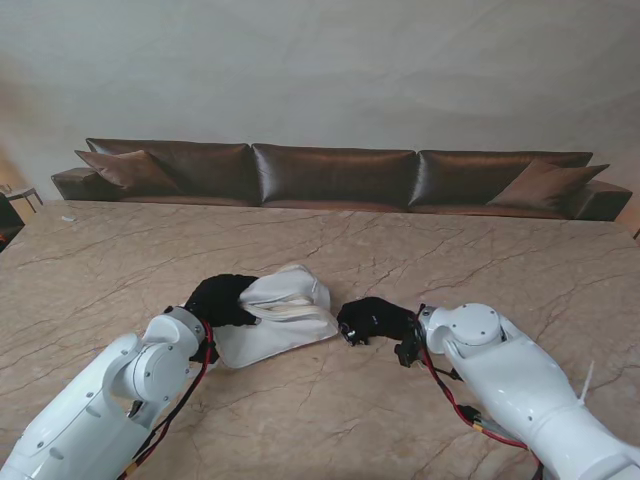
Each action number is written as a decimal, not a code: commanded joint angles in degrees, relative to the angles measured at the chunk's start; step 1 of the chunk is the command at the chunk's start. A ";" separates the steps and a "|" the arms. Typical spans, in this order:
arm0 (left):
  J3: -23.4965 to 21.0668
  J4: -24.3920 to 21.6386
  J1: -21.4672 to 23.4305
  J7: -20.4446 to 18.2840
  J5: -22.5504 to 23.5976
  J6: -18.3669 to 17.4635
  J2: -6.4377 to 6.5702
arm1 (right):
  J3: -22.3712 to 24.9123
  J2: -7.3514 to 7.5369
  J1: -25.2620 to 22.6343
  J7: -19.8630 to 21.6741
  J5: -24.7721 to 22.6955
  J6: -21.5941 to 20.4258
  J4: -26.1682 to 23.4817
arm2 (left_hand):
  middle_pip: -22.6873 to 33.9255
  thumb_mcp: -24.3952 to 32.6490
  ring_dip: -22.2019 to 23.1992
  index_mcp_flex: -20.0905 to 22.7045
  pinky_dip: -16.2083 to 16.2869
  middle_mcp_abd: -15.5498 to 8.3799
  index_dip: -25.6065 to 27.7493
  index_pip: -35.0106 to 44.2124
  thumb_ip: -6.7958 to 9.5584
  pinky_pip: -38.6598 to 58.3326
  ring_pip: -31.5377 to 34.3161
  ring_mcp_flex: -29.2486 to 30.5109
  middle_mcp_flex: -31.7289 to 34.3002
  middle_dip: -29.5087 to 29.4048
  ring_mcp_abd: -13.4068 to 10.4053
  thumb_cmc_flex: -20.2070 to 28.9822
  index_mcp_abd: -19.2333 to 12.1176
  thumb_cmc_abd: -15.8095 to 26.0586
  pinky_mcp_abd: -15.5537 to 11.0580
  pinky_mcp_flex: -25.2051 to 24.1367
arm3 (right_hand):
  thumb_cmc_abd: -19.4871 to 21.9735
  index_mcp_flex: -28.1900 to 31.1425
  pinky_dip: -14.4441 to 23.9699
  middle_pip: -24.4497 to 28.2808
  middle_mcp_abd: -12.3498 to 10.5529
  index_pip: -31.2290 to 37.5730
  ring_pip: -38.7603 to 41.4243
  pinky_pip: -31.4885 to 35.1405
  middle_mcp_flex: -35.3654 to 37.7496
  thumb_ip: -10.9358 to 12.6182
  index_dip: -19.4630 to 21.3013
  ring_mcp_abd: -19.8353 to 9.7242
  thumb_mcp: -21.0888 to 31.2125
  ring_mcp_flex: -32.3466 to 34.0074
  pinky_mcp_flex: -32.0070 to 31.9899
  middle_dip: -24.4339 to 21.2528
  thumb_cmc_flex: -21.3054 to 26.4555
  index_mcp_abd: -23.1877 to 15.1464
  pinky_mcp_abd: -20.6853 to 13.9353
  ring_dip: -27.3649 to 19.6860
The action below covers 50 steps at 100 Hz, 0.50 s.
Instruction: Pack the cosmetics bag
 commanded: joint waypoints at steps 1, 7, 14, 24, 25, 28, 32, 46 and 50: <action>0.02 1.12 -0.04 0.12 0.53 0.75 -0.31 | 0.09 -0.06 -1.71 0.32 0.74 1.28 1.62 | 8.28 13.80 1.36 8.97 1.18 -4.21 3.29 14.05 7.23 0.92 4.22 3.63 5.21 2.73 1.77 9.74 -8.13 19.81 1.28 0.20 | -1.97 5.81 0.54 2.52 -0.04 3.42 1.90 1.30 2.21 1.70 0.93 6.52 3.10 2.53 -0.84 1.12 1.36 -3.66 12.47 0.92; 0.20 1.49 -0.23 0.26 0.57 0.85 -0.33 | 0.57 -0.24 -1.93 0.76 1.53 1.85 1.73 | 8.33 14.48 1.44 10.02 1.29 -3.81 2.15 13.31 7.22 1.12 4.74 3.80 5.61 2.53 2.13 9.67 -7.65 19.48 1.58 0.14 | -2.03 6.04 0.56 2.56 0.06 3.59 1.94 1.39 2.20 1.71 1.29 6.64 3.16 2.52 -0.96 1.13 1.50 -3.52 12.57 1.01; 0.40 1.88 -0.42 0.49 0.71 1.02 -0.37 | 0.82 -0.38 -1.73 2.45 2.44 2.21 2.51 | 8.38 14.77 1.44 10.57 1.37 -3.74 1.45 12.95 7.28 1.27 5.00 4.05 5.81 2.45 2.23 9.60 -7.54 19.44 1.94 0.30 | -1.69 5.90 0.53 2.47 -0.05 3.42 1.86 1.35 1.98 1.68 1.42 6.49 3.03 2.39 -1.08 1.11 1.30 -3.65 12.54 1.02; 0.66 2.34 -0.62 1.04 0.93 1.53 -0.46 | 2.45 -1.15 -1.96 4.90 5.52 3.83 3.69 | 8.56 15.32 1.51 11.26 1.45 -3.54 0.75 13.07 7.36 1.35 5.38 4.21 6.02 2.46 2.46 9.60 -7.53 19.33 2.18 0.20 | -1.31 5.47 0.42 2.45 0.34 3.17 1.82 0.98 1.60 1.89 1.79 6.75 2.67 1.88 -1.76 1.24 1.69 -3.12 12.44 1.21; 0.69 2.39 -0.64 1.07 0.99 1.52 -0.46 | 2.62 -1.21 -2.04 4.98 5.77 4.04 3.71 | 8.62 15.36 1.54 11.38 1.47 -3.49 0.72 13.20 7.37 1.37 5.47 4.23 6.07 2.48 2.54 9.60 -7.58 19.34 2.23 0.15 | -1.30 5.36 0.44 2.46 0.38 3.11 1.84 0.99 1.60 1.90 1.79 6.80 2.63 1.87 -1.80 1.25 1.73 -3.05 12.45 1.25; 0.79 2.53 -0.69 1.11 1.35 1.40 -0.41 | 3.01 -1.39 -2.22 5.19 6.35 4.43 3.80 | 8.73 15.35 1.60 11.45 1.52 -3.48 0.67 13.44 7.39 1.44 5.63 4.23 6.14 2.53 2.60 9.50 -7.69 19.37 2.31 0.14 | -1.22 5.34 0.50 2.46 0.48 3.02 1.96 1.10 1.58 1.88 1.81 6.81 2.45 1.97 -1.74 1.26 1.67 -3.06 12.47 1.33; 0.93 2.68 -0.73 1.08 2.03 1.09 -0.31 | 3.37 -1.58 -2.29 5.62 6.93 4.57 4.13 | 8.90 15.50 1.70 11.55 1.61 -3.73 0.63 13.92 7.44 1.60 6.01 4.39 6.24 2.63 2.34 9.45 -8.12 19.34 2.41 0.27 | -1.08 5.05 0.55 2.38 0.38 2.70 2.01 1.21 1.54 1.85 1.66 6.61 2.27 2.05 -1.64 1.20 1.45 -3.13 12.43 1.35; 1.48 2.85 -0.74 0.34 4.18 -0.51 0.17 | 5.04 -2.07 -2.87 6.78 9.11 5.52 4.38 | 9.37 15.69 1.66 12.00 1.65 -4.50 1.08 15.41 7.54 1.62 6.54 4.47 6.41 3.07 1.93 9.34 -9.52 19.40 2.43 0.34 | -0.03 4.16 0.59 1.58 0.44 1.61 2.05 1.21 1.10 1.70 -0.10 6.10 1.31 1.86 -1.54 0.63 -0.08 -2.88 12.19 1.13; 1.61 2.93 -0.76 0.20 4.83 -0.85 0.29 | 5.61 -2.15 -3.20 6.65 9.64 5.68 4.17 | 9.51 15.64 1.66 12.02 1.62 -4.71 1.37 15.68 7.44 1.60 6.62 4.49 6.46 3.26 1.75 9.37 -9.95 19.43 2.22 0.49 | 0.17 3.77 0.61 1.43 0.37 2.45 2.19 1.21 1.05 1.87 -1.29 5.85 1.27 1.79 -1.51 0.56 -0.84 -3.12 12.05 0.62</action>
